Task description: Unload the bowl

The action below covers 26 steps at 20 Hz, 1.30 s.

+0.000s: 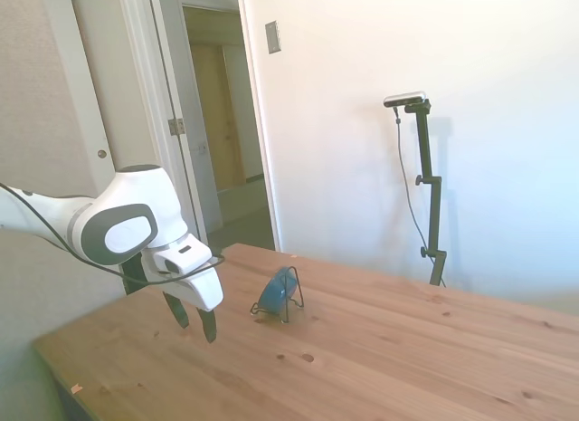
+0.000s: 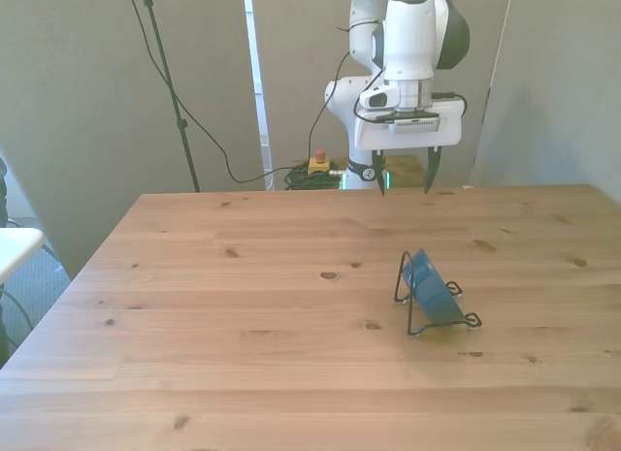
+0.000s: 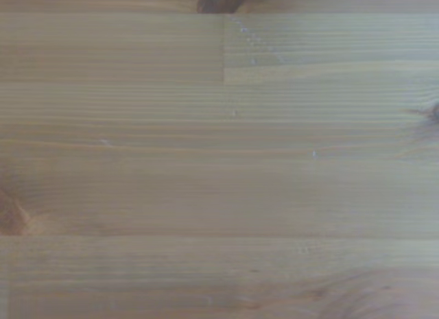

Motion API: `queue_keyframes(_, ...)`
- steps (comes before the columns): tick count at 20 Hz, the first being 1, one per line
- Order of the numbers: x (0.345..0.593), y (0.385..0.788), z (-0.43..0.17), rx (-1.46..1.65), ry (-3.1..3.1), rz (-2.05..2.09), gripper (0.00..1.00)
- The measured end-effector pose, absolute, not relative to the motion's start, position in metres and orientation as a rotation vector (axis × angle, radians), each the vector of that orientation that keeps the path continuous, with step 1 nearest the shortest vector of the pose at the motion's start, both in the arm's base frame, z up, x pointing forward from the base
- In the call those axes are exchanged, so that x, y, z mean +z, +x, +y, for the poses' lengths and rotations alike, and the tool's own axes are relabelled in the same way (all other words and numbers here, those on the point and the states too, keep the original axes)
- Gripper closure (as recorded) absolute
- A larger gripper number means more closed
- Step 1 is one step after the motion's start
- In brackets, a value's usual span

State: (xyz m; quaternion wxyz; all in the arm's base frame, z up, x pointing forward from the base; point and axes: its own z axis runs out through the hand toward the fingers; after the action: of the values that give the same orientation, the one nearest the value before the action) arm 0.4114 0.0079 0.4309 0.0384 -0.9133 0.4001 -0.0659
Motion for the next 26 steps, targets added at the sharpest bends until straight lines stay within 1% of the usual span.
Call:
queue_keyframes(2,0.430,0.412,0.005,-0.198,-2.800,1.220,0.00)
queue_keyframes(4,0.435,0.421,0.004,-0.231,-2.783,1.242,0.00)
queue_keyframes(10,0.459,0.472,0.009,-0.378,-2.742,1.407,0.00)
queue_keyframes(14,0.470,0.509,0.023,-0.504,-2.739,1.518,0.00)
queue_keyframes(17,0.470,0.542,0.036,-0.575,-2.742,1.574,0.00)
queue_keyframes(21,0.462,0.577,0.064,-0.637,-2.747,1.610,0.00)
queue_keyframes(23,0.458,0.588,0.079,-0.656,-2.766,1.634,0.00)
queue_keyframes(26,0.457,0.589,0.072,-0.671,-2.780,1.664,0.00)
